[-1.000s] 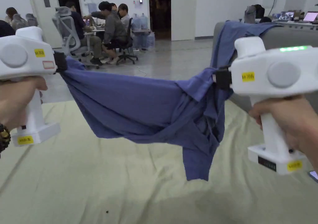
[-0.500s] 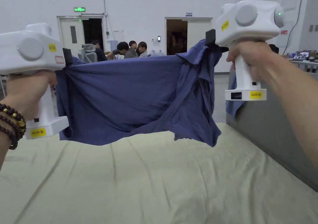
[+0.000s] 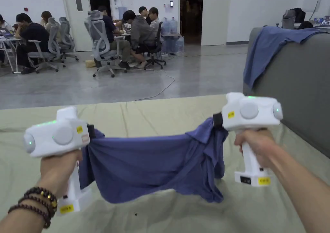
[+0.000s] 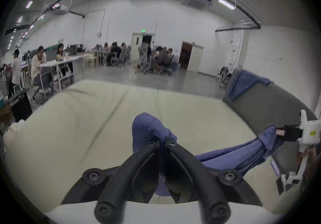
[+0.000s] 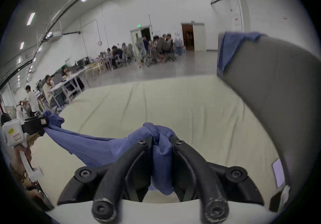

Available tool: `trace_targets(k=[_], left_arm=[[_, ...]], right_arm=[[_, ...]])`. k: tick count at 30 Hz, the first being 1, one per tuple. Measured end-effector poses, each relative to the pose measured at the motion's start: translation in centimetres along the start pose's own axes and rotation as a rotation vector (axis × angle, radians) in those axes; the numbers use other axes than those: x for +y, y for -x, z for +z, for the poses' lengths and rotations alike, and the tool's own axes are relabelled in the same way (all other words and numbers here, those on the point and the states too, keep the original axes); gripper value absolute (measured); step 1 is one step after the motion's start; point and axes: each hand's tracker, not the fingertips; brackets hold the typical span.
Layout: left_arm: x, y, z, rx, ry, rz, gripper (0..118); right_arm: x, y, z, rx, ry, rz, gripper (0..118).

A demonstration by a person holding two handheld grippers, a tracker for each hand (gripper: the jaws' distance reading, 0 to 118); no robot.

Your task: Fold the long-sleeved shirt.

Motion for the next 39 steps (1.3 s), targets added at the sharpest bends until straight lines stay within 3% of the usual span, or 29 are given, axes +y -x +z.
trace_targets(k=[5,9,12,17,20,24,25,26,28,29,33,35,36,37,38,39], left_arm=[[-3.2,0.8,2.4,-0.021,-0.006,-0.006,0],[-6.4,1.5,7.8,-0.075,-0.045,0.016,0],[-11.0,2.1,12.0,-0.072,0.001,-0.064,0],[-21.1,4.3,16.5,-0.064,0.168,-0.083,0],[-26.1,6.2,15.3,-0.062,0.364,-0.065,0],[-28.8,7.6,14.2,-0.037,0.398,-0.052,2],[-28.6,7.8,14.4,-0.045,0.391,-0.036,7],[-28.2,7.9,15.0,-0.058,0.383,-0.026,36],[-27.0,7.8,15.6,-0.082,0.373,-0.022,112],[-26.3,7.7,16.1,-0.114,0.345,-0.018,116],[-24.0,6.5,17.0,-0.111,0.283,-0.036,117],[-23.9,6.2,17.5,-0.093,0.265,-0.073,114],[-24.1,5.8,17.4,-0.071,0.245,-0.113,98],[-24.5,5.2,17.0,-0.032,0.259,-0.154,54],[-24.6,6.0,16.9,0.023,0.266,-0.143,0],[-24.6,6.1,16.6,-0.059,0.266,-0.117,0]], right_arm=[[-4.0,-0.9,2.2,0.042,-0.002,-0.035,15],[-8.8,1.1,8.7,-0.007,-0.027,0.072,15],[-14.8,2.5,13.5,-0.024,-0.032,0.100,15],[-26.8,5.0,17.0,-0.053,0.169,0.113,15],[-32.0,5.6,14.9,-0.037,0.362,0.166,15],[-34.6,5.4,11.9,-0.078,0.444,0.184,15],[-34.3,5.0,12.2,-0.076,0.441,0.169,16],[-33.6,4.9,13.2,-0.060,0.412,0.135,32],[-32.4,4.5,15.0,-0.025,0.378,0.102,81],[-31.8,4.5,16.6,-0.042,0.351,0.100,108],[-30.0,3.7,19.1,-0.044,0.191,0.031,112],[-29.8,3.6,19.2,-0.040,0.181,0.008,109],[-29.8,3.6,19.0,-0.037,0.187,0.016,92],[-30.1,3.7,18.4,-0.069,0.204,0.018,46],[-30.2,3.6,18.7,-0.061,0.199,-0.002,0],[-30.3,3.4,18.8,-0.039,0.199,0.007,0]])
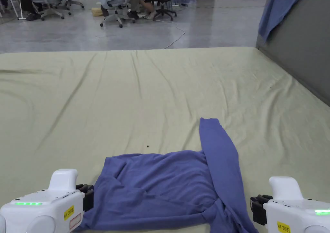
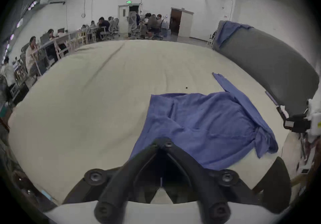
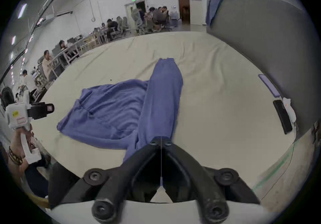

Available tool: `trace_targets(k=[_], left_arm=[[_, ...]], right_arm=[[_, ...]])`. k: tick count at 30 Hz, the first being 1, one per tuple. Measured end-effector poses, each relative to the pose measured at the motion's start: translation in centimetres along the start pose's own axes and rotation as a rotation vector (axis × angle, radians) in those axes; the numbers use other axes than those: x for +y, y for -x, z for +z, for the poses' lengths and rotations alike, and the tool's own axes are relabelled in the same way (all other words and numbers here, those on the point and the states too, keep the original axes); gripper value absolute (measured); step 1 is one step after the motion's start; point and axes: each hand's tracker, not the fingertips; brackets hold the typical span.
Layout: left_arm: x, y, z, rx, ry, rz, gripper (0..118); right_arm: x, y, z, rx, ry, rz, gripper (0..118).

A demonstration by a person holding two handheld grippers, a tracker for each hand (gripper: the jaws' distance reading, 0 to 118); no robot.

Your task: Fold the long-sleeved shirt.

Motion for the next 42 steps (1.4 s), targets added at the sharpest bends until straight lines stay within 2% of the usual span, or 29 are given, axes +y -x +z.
trace_targets(k=[1,3,4,6,7,8,12,13,15,16,17,19,21,25,26,28,29,30,34,35,36,37,38,39,40,42], left_arm=[[-0.2,0.3,-0.3,-0.023,-0.001,0.049,0],[-0.4,0.7,0.2,-0.017,-0.031,0.079,0],[-0.6,0.8,-0.4,-0.025,0.000,0.110,5],[-1.2,1.1,-2.2,0.050,0.103,0.062,97],[-1.7,1.0,-2.0,0.047,0.046,0.068,118],[-2.3,1.3,-2.7,0.063,0.121,0.044,116],[-2.6,-0.1,-3.1,0.051,0.194,0.034,112],[-2.7,-0.3,-3.3,0.045,0.197,0.029,108],[-3.1,-0.2,-4.9,0.059,0.211,0.018,93],[-3.3,-0.3,-5.4,0.068,0.219,0.012,76],[-3.3,-0.3,-5.2,0.066,0.218,0.018,47],[-3.3,-0.2,-5.1,-0.032,0.192,0.058,6],[-3.4,-0.6,-4.5,0.014,0.168,0.020,4],[-3.7,-0.4,-3.1,-0.015,0.139,0.008,4],[-3.8,-0.4,-2.7,-0.021,0.132,0.010,4],[-3.6,-0.4,-2.0,0.007,0.066,-0.032,4],[-3.7,-0.5,-1.9,0.003,0.070,-0.029,4],[-3.8,-0.6,-1.8,0.000,0.070,-0.029,4],[-3.9,-1.1,-2.1,-0.001,0.080,-0.037,4],[-3.9,-1.1,-2.3,0.003,0.081,-0.040,4],[-3.8,-1.0,-2.4,0.005,0.083,-0.039,4],[-3.6,-1.0,-2.4,0.008,0.085,-0.034,4],[-3.4,-0.8,-2.4,0.008,0.085,-0.026,4],[-3.1,-0.6,-2.3,0.003,0.082,-0.020,4],[-2.6,-0.5,-2.3,-0.002,0.072,-0.017,4],[-0.9,-0.6,-2.0,0.015,0.036,-0.029,4]], right_arm=[[-0.2,-0.2,0.1,0.056,0.022,0.003,0],[-0.6,0.3,-0.5,0.056,0.028,-0.009,0],[-0.7,0.4,-0.6,0.060,0.033,-0.003,0],[-0.6,0.8,-1.0,0.054,0.041,0.014,0],[-0.6,0.9,-1.2,0.049,0.046,0.020,0],[-0.5,0.9,-1.2,0.050,0.048,0.022,0],[0.6,1.3,-2.2,0.067,0.054,0.025,0],[1.1,1.6,-2.5,0.067,0.052,0.037,0],[2.6,2.6,-3.0,0.060,0.044,0.078,0],[3.5,3.1,-3.5,0.065,0.036,0.097,0],[4.5,3.6,-4.0,0.070,0.030,0.117,0],[6.8,4.6,-5.1,0.082,0.019,0.161,0],[9.4,5.8,-6.5,0.093,0.008,0.220,0],[14.8,8.2,-11.0,0.135,0.024,0.304,1],[16.0,8.6,-12.9,0.144,0.049,0.313,14],[17.6,9.8,-16.5,0.160,0.132,0.360,59],[18.0,10.4,-18.7,0.164,0.180,0.392,77],[18.2,10.9,-20.5,0.166,0.232,0.415,78],[16.3,12.1,-28.1,0.084,0.506,0.488,78],[15.2,12.3,-29.2,0.054,0.515,0.512,74],[15.2,12.5,-28.4,0.074,0.432,0.538,74],[15.7,12.6,-27.5,0.068,0.439,0.528,73],[16.0,12.6,-26.1,0.101,0.385,0.490,56],[16.2,12.3,-25.2,0.177,0.330,0.462,11],[16.3,12.0,-24.5,0.157,0.318,0.456,0],[17.3,11.5,-23.0,0.163,0.320,0.462,0]])
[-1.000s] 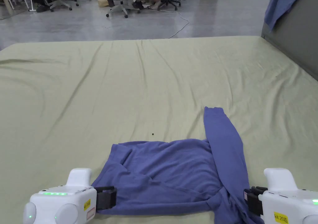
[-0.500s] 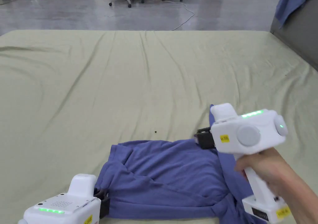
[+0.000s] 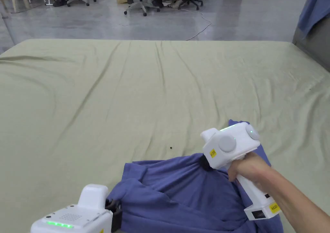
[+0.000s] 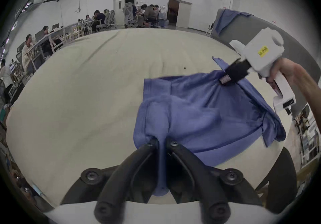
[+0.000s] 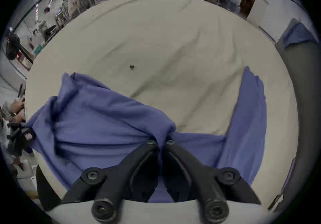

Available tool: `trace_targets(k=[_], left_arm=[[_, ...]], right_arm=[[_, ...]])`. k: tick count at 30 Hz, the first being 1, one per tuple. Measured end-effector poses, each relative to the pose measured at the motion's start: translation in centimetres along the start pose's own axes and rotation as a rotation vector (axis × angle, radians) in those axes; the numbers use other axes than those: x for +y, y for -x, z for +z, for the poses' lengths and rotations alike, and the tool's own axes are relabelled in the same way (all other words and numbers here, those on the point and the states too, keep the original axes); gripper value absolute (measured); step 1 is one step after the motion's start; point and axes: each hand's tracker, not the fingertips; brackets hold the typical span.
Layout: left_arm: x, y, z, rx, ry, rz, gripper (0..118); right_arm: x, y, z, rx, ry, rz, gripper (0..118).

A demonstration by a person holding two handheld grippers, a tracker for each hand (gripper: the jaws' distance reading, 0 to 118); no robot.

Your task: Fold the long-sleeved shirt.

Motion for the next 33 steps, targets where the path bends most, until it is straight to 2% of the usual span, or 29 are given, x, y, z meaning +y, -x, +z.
trace_targets(k=[1,4,7,9,13,17,18,20,23,28,33], left_arm=[[1.3,0.1,0.3,0.001,-0.029,-0.012,4],[6.4,0.3,1.0,0.043,-0.136,-0.055,4],[13.9,0.4,2.5,0.039,-0.251,-0.050,4],[18.9,0.0,4.1,0.059,-0.333,-0.079,4],[31.0,-2.1,9.0,0.114,-0.531,-0.156,4],[42.0,-4.3,13.5,0.136,-0.677,-0.194,4],[43.8,-4.7,13.9,0.152,-0.686,-0.197,4],[47.6,-5.6,14.8,0.194,-0.696,-0.192,4],[50.5,-6.5,15.1,0.211,-0.717,-0.168,4],[51.6,-7.7,14.3,0.196,-0.710,-0.133,4],[49.8,-7.8,12.4,0.151,-0.694,-0.121,4]], right_arm=[[0.3,-0.5,1.7,0.002,-0.034,-0.002,0],[2.5,-2.3,8.0,-0.075,-0.195,-0.034,0],[5.4,-4.5,16.3,-0.068,-0.346,-0.051,0],[7.3,-4.8,21.6,-0.098,-0.433,-0.029,0],[13.0,-5.8,32.2,-0.222,-0.619,0.015,0],[19.2,-7.6,40.0,-0.336,-0.755,-0.002,0],[20.2,-8.1,40.9,-0.343,-0.776,-0.002,0],[22.5,-9.1,42.7,-0.396,-0.774,-0.054,0],[23.9,-10.4,44.1,-0.365,-0.826,-0.132,0],[24.4,-11.7,43.3,-0.412,-0.813,-0.170,0],[22.2,-12.6,40.8,-0.382,-0.802,-0.214,0]])
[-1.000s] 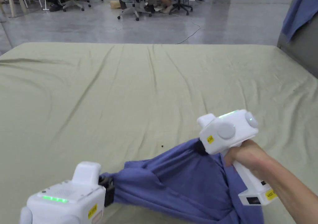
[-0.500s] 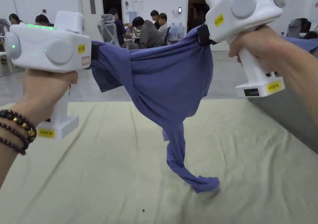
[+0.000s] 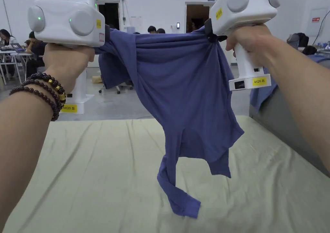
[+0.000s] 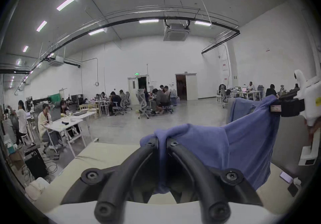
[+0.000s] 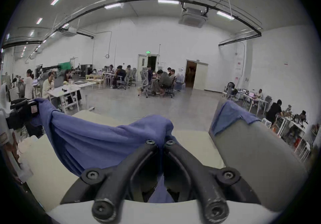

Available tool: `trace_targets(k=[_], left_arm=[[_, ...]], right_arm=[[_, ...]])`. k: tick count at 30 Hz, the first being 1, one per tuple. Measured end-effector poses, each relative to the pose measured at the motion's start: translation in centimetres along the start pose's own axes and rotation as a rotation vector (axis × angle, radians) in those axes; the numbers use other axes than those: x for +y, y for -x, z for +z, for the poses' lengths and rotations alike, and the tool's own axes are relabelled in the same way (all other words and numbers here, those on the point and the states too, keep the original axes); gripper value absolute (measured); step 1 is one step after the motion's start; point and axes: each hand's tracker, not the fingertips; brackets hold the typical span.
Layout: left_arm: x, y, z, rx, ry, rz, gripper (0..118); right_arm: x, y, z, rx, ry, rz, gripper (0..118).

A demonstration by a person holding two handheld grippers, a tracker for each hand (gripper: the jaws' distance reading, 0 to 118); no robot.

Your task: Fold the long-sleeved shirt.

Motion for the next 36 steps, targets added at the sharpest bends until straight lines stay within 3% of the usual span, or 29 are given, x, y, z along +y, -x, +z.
trace_targets(k=[4,14,18,24,29,32,36], left_arm=[[-5.1,0.4,-0.2,-0.041,0.054,0.019,4],[-25.2,-0.4,-1.4,-0.054,0.327,0.059,4],[-27.8,-0.3,-0.7,-0.060,0.370,0.098,4],[-27.1,-0.1,5.3,-0.097,0.293,0.078,4],[-31.9,-1.0,14.8,-0.131,0.317,0.013,4],[-37.9,-0.6,19.8,-0.173,0.442,0.047,4],[-45.6,-1.2,22.8,-0.184,0.647,0.022,4]], right_arm=[[-6.0,0.2,-0.6,0.020,0.057,0.001,0],[-25.8,2.8,-5.3,0.112,0.307,0.000,0],[-29.1,2.9,-6.3,0.130,0.342,-0.026,0],[-30.2,3.1,1.2,0.140,0.298,-0.055,0],[-37.2,5.2,10.8,0.132,0.274,-0.029,0],[-44.2,6.7,15.5,0.138,0.368,-0.058,0],[-52.3,9.4,17.5,0.142,0.578,-0.008,0]])
